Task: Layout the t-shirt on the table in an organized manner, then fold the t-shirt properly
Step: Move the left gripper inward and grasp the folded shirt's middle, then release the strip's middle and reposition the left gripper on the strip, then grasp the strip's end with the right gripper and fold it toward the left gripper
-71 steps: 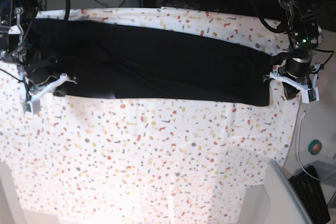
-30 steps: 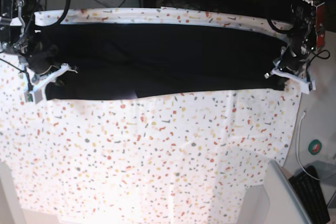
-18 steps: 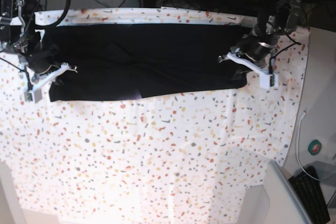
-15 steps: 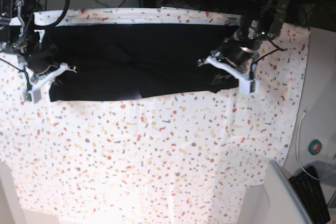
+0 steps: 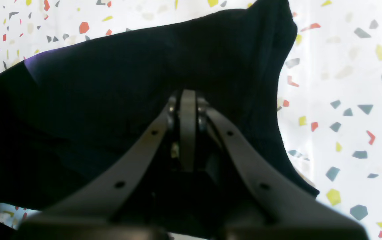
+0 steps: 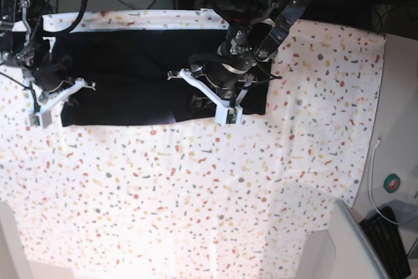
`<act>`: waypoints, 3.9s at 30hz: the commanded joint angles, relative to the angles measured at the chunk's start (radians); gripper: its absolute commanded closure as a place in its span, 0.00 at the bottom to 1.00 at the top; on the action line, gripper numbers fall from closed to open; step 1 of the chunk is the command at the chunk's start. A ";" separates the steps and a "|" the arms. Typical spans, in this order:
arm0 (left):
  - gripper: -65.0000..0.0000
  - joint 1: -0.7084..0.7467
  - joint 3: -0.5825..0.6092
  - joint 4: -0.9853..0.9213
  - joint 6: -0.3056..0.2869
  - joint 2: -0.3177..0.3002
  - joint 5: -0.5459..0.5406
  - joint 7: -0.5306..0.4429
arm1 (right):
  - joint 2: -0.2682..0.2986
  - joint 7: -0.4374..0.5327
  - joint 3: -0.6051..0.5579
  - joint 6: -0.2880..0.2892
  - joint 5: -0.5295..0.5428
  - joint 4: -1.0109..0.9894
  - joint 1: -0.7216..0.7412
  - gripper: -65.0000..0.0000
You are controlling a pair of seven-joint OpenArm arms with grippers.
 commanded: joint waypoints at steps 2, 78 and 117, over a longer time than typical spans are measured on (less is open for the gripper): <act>1.00 -0.017 -0.003 -0.005 -0.005 0.015 0.018 -0.016 | 0.013 0.020 0.007 0.005 0.009 0.014 0.006 1.00; 1.00 0.313 -0.450 0.038 -0.092 -0.189 0.246 -0.125 | 0.158 -0.381 0.311 0.505 0.324 -0.450 0.180 0.35; 1.00 0.055 -0.197 -0.310 -0.131 -0.060 0.254 -0.253 | 0.098 -0.304 0.106 0.309 0.360 -0.318 0.174 1.00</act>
